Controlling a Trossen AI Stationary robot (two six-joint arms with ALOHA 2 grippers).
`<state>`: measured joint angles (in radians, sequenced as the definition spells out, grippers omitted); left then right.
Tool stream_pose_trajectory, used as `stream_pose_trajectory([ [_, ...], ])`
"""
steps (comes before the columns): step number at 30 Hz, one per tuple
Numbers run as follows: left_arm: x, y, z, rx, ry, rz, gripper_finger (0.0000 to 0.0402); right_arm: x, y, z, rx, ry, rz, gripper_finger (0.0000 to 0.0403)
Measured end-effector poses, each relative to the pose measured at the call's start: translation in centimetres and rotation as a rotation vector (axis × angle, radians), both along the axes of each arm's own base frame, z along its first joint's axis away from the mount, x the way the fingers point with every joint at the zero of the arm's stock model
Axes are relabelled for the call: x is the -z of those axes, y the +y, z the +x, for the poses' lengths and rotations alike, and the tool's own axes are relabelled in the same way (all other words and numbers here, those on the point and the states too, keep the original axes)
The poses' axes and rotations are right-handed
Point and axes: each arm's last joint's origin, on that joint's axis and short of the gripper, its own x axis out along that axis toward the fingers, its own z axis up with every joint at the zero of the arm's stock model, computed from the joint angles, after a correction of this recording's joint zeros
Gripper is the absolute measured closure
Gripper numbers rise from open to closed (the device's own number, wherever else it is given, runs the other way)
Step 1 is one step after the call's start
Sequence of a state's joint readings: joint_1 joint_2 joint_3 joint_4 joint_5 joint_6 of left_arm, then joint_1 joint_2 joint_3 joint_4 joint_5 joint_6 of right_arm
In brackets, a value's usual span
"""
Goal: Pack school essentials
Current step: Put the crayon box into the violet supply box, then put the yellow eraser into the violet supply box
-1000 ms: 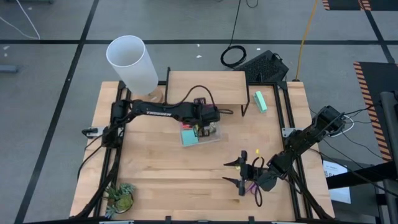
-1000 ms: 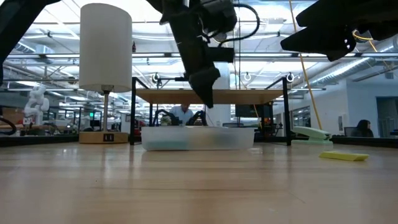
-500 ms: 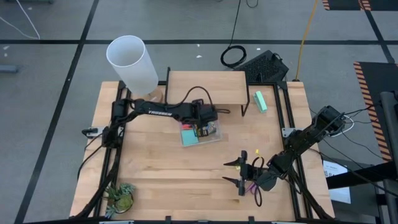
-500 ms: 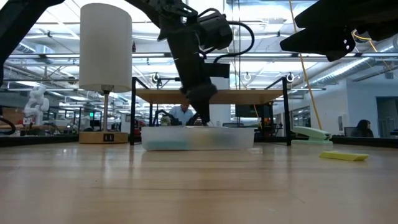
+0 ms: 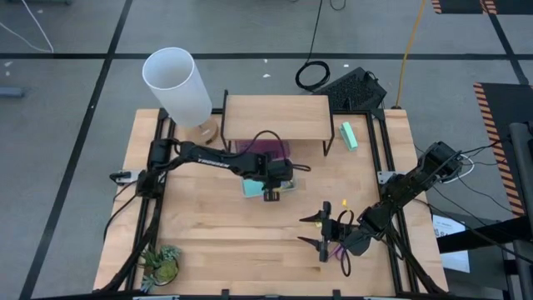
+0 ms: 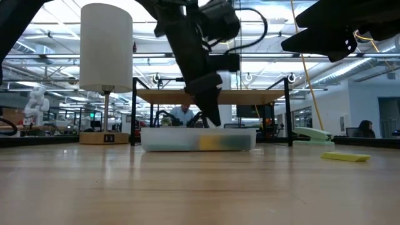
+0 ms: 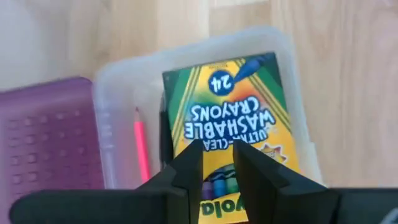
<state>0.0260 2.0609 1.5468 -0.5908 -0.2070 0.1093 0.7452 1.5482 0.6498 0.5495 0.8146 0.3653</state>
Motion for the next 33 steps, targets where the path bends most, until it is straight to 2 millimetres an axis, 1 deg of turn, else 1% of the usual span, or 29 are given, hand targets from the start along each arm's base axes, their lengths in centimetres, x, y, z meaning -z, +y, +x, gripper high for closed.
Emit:
stream_pose_trajectory([
  [4,-1.6,-0.7,0.2,-0.011,-0.013,0.063,0.0309,0.0,0.0,0.0,0.001,-0.003,0.002,0.0152],
  [7,-3.3,-1.3,0.6,-0.009,-0.073,0.070,0.0309,0.0,0.0,0.0,0.011,-0.002,-0.021,0.0152],
  [10,-4.5,-2.1,0.7,-0.002,-0.122,0.063,0.0309,0.0,0.0,-0.5,0.027,0.016,-0.056,0.0152],
  [13,-5.2,-3.4,0.8,0.002,-0.174,0.044,0.0309,-0.5,-0.2,-1.2,0.053,0.028,-0.054,0.0152],
  [15,-5.5,-4.8,1.5,0.030,-0.276,0.005,0.0309,-1.1,-0.5,-2.0,0.071,0.043,-0.061,0.0152],
  [17,-4.7,-6.8,2.3,0.103,-0.366,-0.020,0.0309,-1.9,-0.8,-2.9,0.088,0.051,-0.042,0.0152],
  [19,-3.2,-8.8,3.0,0.198,-0.417,0.001,0.0308,-2.7,-1.1,-4.3,0.110,0.049,-0.005,0.0152],
  [21,-1.8,-10.2,3.8,0.204,-0.473,-0.023,0.0302,-3.6,-1.4,-5.3,0.140,0.024,0.050,0.0152],
  [22,-1.5,-10.6,4.4,0.179,-0.524,-0.070,0.0295,-3.9,-1.4,-5.9,0.153,0.012,0.059,0.0152],
  [24,-1.2,-10.6,5.4,0.124,-0.602,-0.162,0.0274,-4.2,-1.4,-6.5,0.191,-0.034,0.062,0.0152],
  [26,-0.4,-10.6,6.5,0.129,-0.654,-0.198,0.0246,-4.3,-1.2,-6.8,0.210,-0.060,0.046,0.0152],
  [30,3.1,-11.2,7.1,0.251,-0.538,-0.125,0.0190,-4.0,-1.2,-6.7,0.220,-0.056,0.019,0.0152],
  [31,3.3,-11.3,7.0,0.285,-0.504,-0.121,0.0179,-3.9,-1.2,-6.7,0.220,-0.054,0.015,0.0152],
  [33,3.2,-11.4,7.4,0.372,-0.524,-0.128,0.0161,-3.9,-1.2,-6.6,0.221,-0.051,0.011,0.0152],
])
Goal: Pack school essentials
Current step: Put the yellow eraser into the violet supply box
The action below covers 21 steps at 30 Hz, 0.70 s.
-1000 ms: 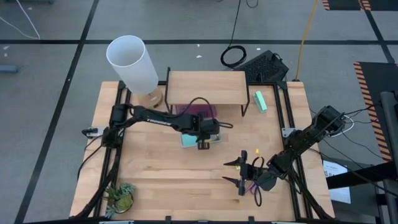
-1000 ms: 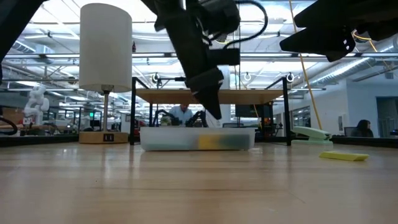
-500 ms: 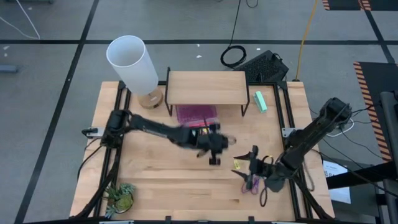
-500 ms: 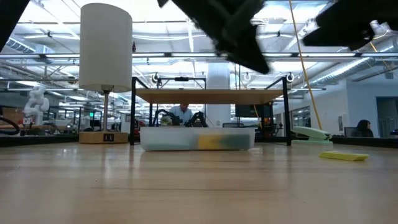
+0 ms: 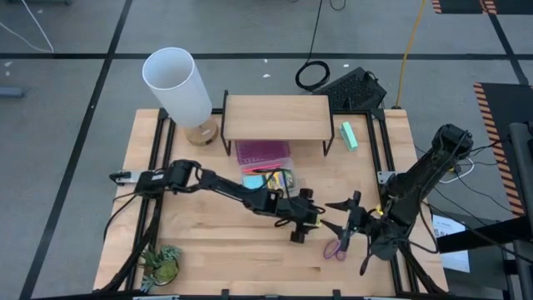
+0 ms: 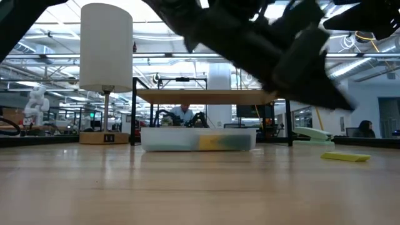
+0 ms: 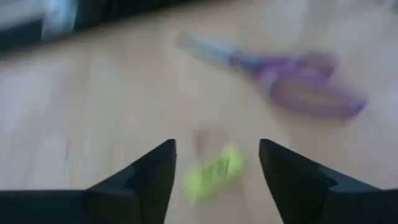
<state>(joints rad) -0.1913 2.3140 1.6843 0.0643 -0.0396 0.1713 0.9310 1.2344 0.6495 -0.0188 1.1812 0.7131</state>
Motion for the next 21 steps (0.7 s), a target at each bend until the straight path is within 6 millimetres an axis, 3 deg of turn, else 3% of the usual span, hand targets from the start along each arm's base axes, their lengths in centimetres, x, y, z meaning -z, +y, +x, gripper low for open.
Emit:
stream_pose_trajectory([
  [5,1.3,0.6,0.2,0.175,0.017,0.033,0.0149,0.1,0.0,0.0,-0.002,0.007,-0.008,0.0152],
  [9,2.3,1.6,0.9,0.200,-0.035,0.027,0.0149,0.1,0.0,0.0,-0.001,0.007,-0.008,0.0152],
  [13,5.3,2.7,1.4,0.204,-0.032,0.014,0.0149,0.1,-0.1,0.0,-0.001,0.007,-0.008,0.0152],
  [21,6.1,3.6,1.4,0.219,0.002,-0.018,0.0149,0.1,-0.1,0.0,-0.005,0.013,-0.022,0.0152],
])
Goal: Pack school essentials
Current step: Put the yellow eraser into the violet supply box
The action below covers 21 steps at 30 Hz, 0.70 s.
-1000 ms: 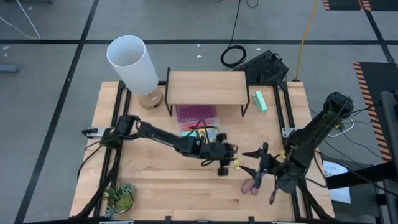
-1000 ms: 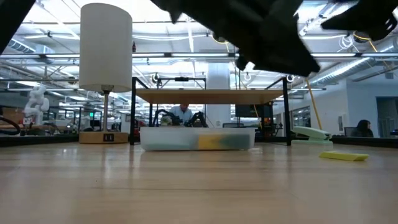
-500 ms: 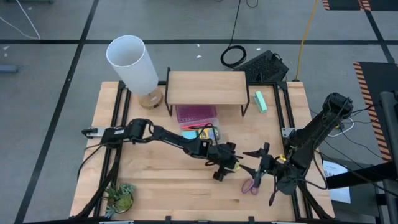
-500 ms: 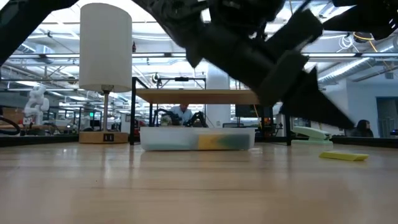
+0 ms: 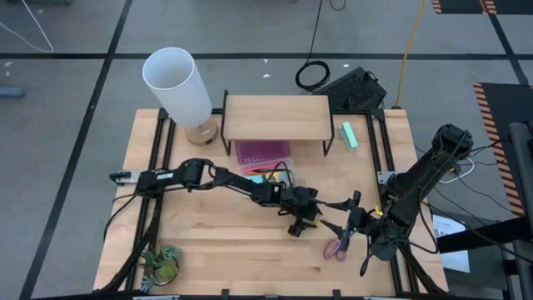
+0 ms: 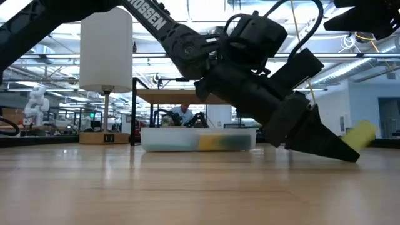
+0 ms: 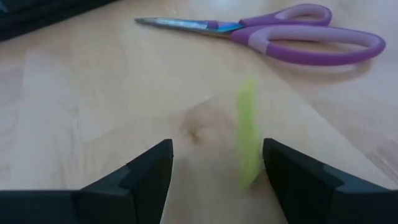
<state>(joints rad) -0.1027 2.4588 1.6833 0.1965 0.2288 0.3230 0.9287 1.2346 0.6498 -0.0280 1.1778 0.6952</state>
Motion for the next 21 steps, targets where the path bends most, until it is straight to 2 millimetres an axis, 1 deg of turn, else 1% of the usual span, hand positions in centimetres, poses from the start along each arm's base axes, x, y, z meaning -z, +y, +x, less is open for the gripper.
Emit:
stream_pose_trajectory([
  [2,0.0,0.0,0.0,-0.003,0.008,-0.011,0.0151,0.0,0.0,0.0,0.000,0.000,-0.001,0.0152],
  [4,0.0,0.0,0.0,-0.006,0.011,-0.020,0.0162,0.0,0.0,0.0,-0.001,0.002,-0.004,0.0152],
  [12,0.1,-0.2,-0.1,-0.020,0.032,-0.070,0.0252,0.0,0.0,0.0,-0.002,0.002,-0.004,0.0152],
  [14,0.1,-0.6,-0.1,-0.024,0.040,-0.085,0.0267,0.0,0.0,0.0,-0.002,0.002,-0.004,0.0152],
  [17,0.1,-0.9,-0.2,-0.031,0.043,-0.093,0.0272,0.0,0.0,0.0,-0.002,0.002,-0.003,0.0152],
  [19,-0.1,-1.2,-0.2,-0.042,0.041,-0.089,0.0261,0.0,0.0,0.0,-0.002,0.002,-0.003,0.0152],
  [21,-0.2,-1.4,-0.2,-0.058,0.024,-0.078,0.0243,0.0,0.0,0.0,-0.001,0.001,-0.002,0.0152],
])
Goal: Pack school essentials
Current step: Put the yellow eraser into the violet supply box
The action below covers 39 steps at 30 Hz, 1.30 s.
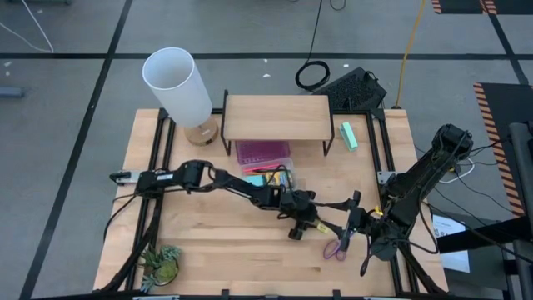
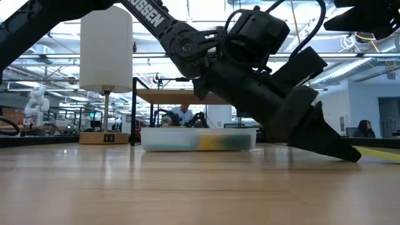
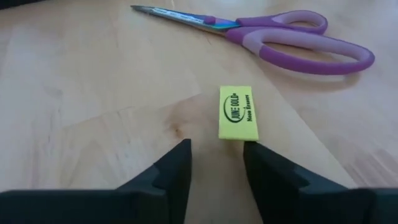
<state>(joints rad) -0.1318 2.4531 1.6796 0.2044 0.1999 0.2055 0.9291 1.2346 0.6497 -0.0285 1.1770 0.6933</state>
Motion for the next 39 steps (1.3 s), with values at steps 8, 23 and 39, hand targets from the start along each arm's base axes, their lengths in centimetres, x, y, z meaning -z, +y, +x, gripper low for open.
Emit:
stream_pose_trajectory([
  [8,-2.2,-1.5,-0.2,-0.055,-0.014,-0.067,0.0142,0.0,0.0,0.0,-0.004,0.001,0.003,0.0152],
  [23,-2.3,-2.9,0.1,-0.114,-0.112,-0.082,0.0108,0.4,-0.3,0.0,0.021,-0.016,0.041,0.0152],
  [39,2.9,-5.5,0.1,-0.177,-0.143,-0.122,0.0163,0.3,-0.3,0.2,0.019,-0.023,0.042,0.0152],
])
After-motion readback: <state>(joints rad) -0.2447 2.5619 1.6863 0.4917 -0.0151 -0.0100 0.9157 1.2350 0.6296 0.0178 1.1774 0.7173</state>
